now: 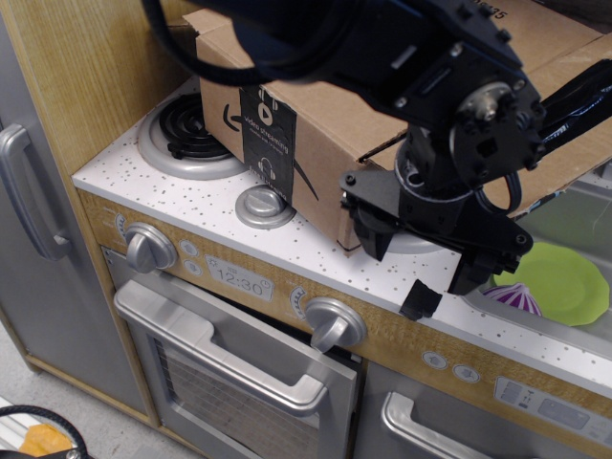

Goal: Close large4fbox flaps

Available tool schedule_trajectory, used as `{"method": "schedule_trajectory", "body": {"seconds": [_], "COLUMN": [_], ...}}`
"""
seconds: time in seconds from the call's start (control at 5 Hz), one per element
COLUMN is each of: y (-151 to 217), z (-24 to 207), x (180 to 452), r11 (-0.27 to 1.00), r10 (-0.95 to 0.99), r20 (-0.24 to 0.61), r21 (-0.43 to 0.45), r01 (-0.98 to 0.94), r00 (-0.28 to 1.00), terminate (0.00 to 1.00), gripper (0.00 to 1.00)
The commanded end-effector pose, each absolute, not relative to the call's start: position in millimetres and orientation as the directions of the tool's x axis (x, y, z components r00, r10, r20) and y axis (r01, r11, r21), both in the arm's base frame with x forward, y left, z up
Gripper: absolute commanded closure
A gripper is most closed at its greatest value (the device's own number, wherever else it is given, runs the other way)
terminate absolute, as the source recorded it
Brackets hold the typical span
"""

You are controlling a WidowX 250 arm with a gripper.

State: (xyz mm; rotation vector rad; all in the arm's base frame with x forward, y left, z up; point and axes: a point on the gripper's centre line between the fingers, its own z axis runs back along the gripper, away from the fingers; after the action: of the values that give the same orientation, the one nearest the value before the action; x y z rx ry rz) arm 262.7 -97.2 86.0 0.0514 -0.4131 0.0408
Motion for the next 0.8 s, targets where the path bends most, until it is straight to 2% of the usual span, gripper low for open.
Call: {"method": "schedule_trajectory", "body": {"seconds": [0.0,0.2,0.6], "y": [-89,-75,-55], "z": [132,147,169], "x": [297,310,325], "r11": [0.992,0.975,0.941], "r10": [-0.077,-0.136,-0.243], "r20": [0.504,0.498,0.456], "r21": [0.129,0.22,0.326], "r01": [0.014,0.027,0.094], "r00": [0.86,0.857,0.856], "terminate": [0.0,0.0,0.0], "gripper": [0.0,0.0,0.0]}}
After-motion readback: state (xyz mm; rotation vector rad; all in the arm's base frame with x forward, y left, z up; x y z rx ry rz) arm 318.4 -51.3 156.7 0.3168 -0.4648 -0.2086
